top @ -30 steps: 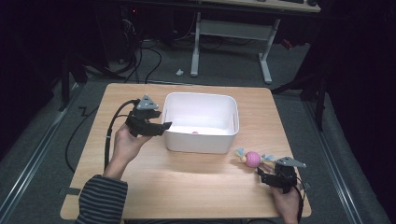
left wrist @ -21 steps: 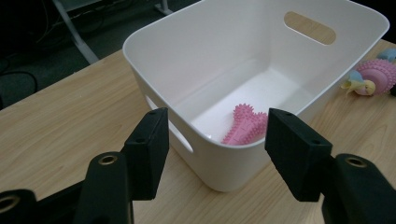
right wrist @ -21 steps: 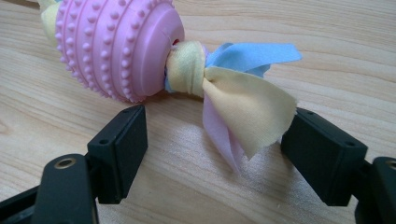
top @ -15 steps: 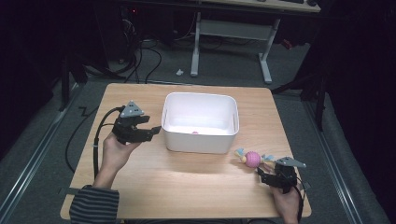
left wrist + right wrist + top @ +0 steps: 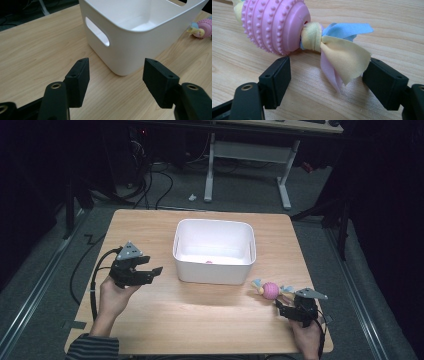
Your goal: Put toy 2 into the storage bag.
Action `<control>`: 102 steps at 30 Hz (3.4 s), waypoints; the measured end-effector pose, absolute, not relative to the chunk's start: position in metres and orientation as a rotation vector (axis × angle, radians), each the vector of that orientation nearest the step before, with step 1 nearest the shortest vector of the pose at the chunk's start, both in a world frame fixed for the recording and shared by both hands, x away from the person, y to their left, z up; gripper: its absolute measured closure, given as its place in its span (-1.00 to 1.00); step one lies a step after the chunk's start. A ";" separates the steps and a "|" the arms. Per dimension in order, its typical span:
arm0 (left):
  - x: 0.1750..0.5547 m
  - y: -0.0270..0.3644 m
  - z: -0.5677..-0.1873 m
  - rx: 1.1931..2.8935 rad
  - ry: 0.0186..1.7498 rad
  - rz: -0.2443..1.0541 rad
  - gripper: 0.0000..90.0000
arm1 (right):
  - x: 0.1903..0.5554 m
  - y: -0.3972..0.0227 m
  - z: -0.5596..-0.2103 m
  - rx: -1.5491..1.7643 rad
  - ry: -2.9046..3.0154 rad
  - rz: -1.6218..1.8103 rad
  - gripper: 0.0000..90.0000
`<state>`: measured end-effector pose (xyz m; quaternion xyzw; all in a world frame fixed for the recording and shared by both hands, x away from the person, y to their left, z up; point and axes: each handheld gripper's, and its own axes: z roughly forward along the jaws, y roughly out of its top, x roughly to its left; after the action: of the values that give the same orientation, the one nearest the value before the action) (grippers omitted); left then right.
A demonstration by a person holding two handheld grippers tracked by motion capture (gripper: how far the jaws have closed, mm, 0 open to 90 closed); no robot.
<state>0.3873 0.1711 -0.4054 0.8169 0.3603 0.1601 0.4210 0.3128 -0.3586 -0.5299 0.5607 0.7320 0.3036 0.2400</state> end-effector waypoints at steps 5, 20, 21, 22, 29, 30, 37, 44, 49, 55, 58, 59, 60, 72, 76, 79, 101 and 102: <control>0.378 0.178 -0.417 2.034 0.931 0.415 -0.15 | 0.313 -0.359 -0.530 1.534 2.003 0.831 -0.49; 0.368 0.173 -0.446 2.045 0.956 0.359 -0.20 | 0.313 -0.358 -0.530 1.536 2.002 0.830 -0.49; 0.367 0.173 -0.448 2.042 0.955 0.358 -0.20 | 0.313 -0.358 -0.530 1.538 2.001 0.830 -0.49; 0.367 0.173 -0.449 2.041 0.956 0.358 -0.20 | 0.313 -0.358 -0.530 1.539 2.001 0.830 -0.49; 0.370 0.170 -0.462 2.047 0.974 0.346 -0.21 | 0.313 -0.358 -0.530 1.538 2.000 0.829 -0.49; 0.370 0.170 -0.464 2.050 0.976 0.345 -0.21 | 0.313 -0.358 -0.530 1.539 2.000 0.830 -0.49; 0.370 0.165 -0.477 2.055 0.988 0.338 -0.22 | 0.313 -0.358 -0.530 1.539 2.001 0.830 -0.49; 0.372 0.158 -0.490 2.053 1.002 0.320 -0.23 | 0.313 -0.358 -0.530 1.539 2.001 0.830 -0.49; 0.375 0.150 -0.499 2.071 1.000 0.323 -0.24 | 0.313 -0.358 -0.530 1.538 2.000 0.829 -0.49; 0.374 0.138 -0.506 2.116 0.991 0.411 -0.25 | 0.313 -0.358 -0.530 1.539 2.000 0.829 -0.49; 0.374 0.135 -0.510 2.116 0.990 0.415 -0.25 | 0.313 -0.358 -0.530 1.538 2.000 0.829 -0.49; 0.374 0.134 -0.512 2.114 0.994 0.408 -0.25 | 0.313 -0.358 -0.530 1.536 2.001 0.829 -0.49; 0.375 0.134 -0.513 2.113 0.999 0.403 -0.25 | 0.313 -0.358 -0.530 1.538 2.000 0.829 -0.49; 0.381 0.134 -0.523 2.130 1.008 0.419 -0.28 | 0.314 -0.359 -0.530 1.539 2.003 0.832 -0.49; 0.383 0.132 -0.525 2.139 1.008 0.427 -0.28 | 0.315 -0.358 -0.530 1.534 2.007 0.831 -0.51; 0.383 0.131 -0.527 2.138 1.007 0.437 -0.27 | 0.315 -0.357 -0.530 1.508 2.039 0.843 -0.56; 0.382 0.137 -0.536 2.110 1.026 0.439 -0.38 | 0.300 -0.360 -0.526 1.496 2.068 0.874 -0.47; 0.382 0.137 -0.536 2.110 1.026 0.439 -0.38 | 0.296 -0.361 -0.524 1.496 2.056 0.882 -0.47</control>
<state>0.3821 0.1373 -0.5357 0.8218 0.3997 0.1711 0.3684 0.2955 -0.3614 -0.5242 0.5419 0.7446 0.3196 0.2231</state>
